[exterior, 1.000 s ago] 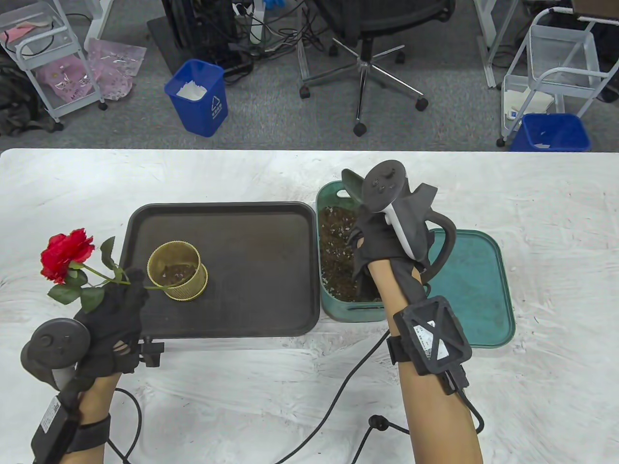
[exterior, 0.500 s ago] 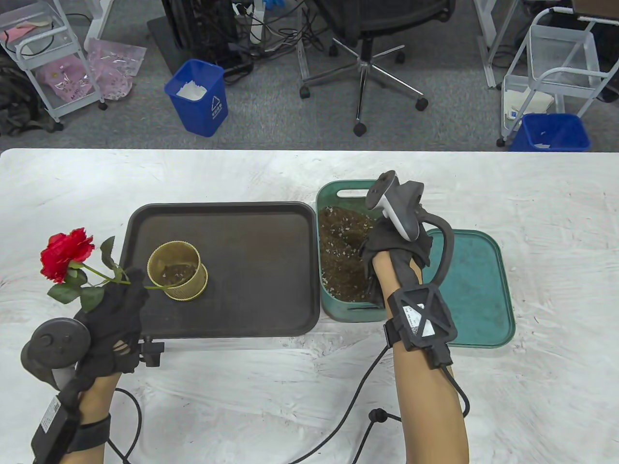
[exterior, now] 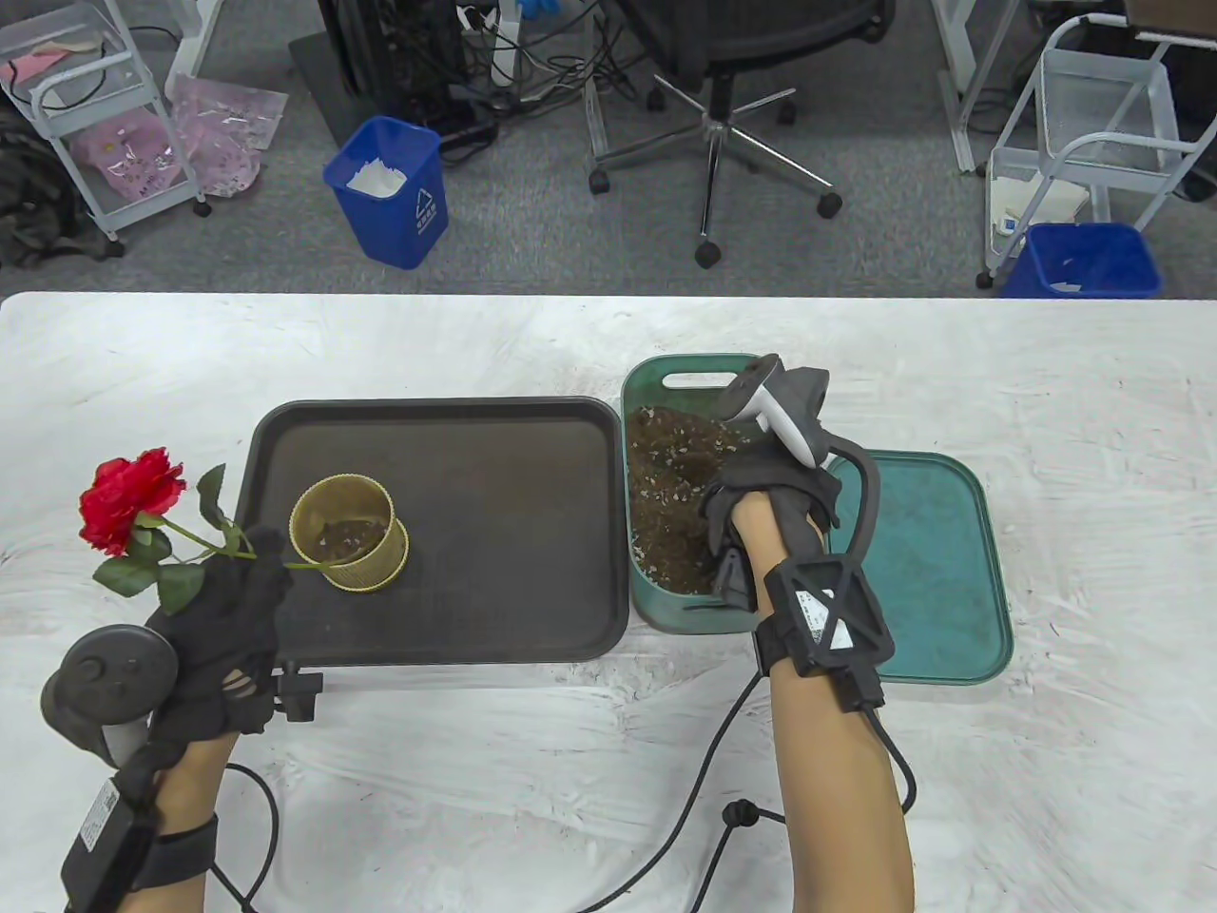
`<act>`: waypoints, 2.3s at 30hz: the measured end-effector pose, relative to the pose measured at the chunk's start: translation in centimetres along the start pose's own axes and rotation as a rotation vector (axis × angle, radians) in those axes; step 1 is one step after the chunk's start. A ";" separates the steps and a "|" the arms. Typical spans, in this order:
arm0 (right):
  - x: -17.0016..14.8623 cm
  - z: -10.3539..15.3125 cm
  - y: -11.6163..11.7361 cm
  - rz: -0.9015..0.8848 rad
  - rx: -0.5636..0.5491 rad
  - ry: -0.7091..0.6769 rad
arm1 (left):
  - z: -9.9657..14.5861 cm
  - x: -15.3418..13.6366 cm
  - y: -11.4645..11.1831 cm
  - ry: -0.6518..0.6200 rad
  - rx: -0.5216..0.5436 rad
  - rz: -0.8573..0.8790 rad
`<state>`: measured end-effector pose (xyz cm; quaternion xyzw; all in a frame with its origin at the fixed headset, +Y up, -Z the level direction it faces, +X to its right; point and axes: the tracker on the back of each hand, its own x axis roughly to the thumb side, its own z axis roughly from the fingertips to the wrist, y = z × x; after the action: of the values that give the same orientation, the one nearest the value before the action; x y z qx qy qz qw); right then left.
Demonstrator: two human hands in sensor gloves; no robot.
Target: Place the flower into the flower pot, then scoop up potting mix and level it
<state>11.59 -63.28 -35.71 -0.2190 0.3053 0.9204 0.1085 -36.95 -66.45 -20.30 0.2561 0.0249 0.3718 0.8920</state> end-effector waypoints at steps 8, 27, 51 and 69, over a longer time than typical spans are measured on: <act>-0.7 -0.7 0.3 -0.160 0.041 -0.063 | 0.0 0.0 0.0 0.000 -0.001 0.000; 0.7 -1.9 1.5 -0.360 0.180 -0.210 | 0.0 0.0 0.0 0.002 -0.001 0.002; -4.2 1.5 -0.9 -0.821 0.136 -0.287 | 0.0 0.0 0.0 0.005 -0.001 0.001; 6.8 8.1 2.5 -0.704 0.364 -0.637 | 0.0 0.0 0.1 0.001 -0.003 -0.005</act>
<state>2.01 -59.80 -31.80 0.0054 0.3199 0.7809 0.5364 -37.01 -66.42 -20.31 0.2545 0.0255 0.3698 0.8932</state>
